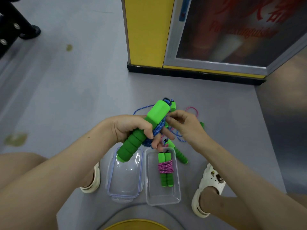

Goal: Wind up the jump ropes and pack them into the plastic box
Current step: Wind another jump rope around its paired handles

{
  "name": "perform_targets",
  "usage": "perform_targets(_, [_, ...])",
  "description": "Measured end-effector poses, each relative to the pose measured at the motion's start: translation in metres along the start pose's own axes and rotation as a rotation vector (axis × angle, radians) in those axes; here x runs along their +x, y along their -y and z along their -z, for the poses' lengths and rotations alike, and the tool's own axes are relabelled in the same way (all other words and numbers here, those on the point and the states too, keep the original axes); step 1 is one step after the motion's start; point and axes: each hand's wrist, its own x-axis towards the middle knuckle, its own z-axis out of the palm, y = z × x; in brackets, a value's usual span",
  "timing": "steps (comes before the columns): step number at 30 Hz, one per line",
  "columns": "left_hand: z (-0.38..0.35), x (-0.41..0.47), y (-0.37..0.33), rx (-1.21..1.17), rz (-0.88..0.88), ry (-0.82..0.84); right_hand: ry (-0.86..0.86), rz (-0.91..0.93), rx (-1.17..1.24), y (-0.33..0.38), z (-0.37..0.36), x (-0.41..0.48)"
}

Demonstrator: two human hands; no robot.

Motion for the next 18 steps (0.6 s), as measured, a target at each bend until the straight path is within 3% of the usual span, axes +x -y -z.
perform_targets(7, [-0.008, 0.017, 0.005, -0.375, -0.264, 0.057, 0.101, -0.16, 0.131, -0.002, -0.006, -0.002])
perform_targets(10, [-0.01, 0.022, 0.002, -0.54, -0.374, 0.037, 0.168, -0.175, 0.047, -0.005, -0.011, -0.007])
perform_targets(15, [-0.015, 0.028, -0.009, -0.684, -0.517, -0.179, 0.271, -0.295, -0.199, -0.013, -0.009, -0.011])
perform_targets(18, [-0.018, 0.029, -0.018, -0.692, -0.514, -0.422, 0.238, -0.252, -0.236, -0.016, -0.006, -0.009])
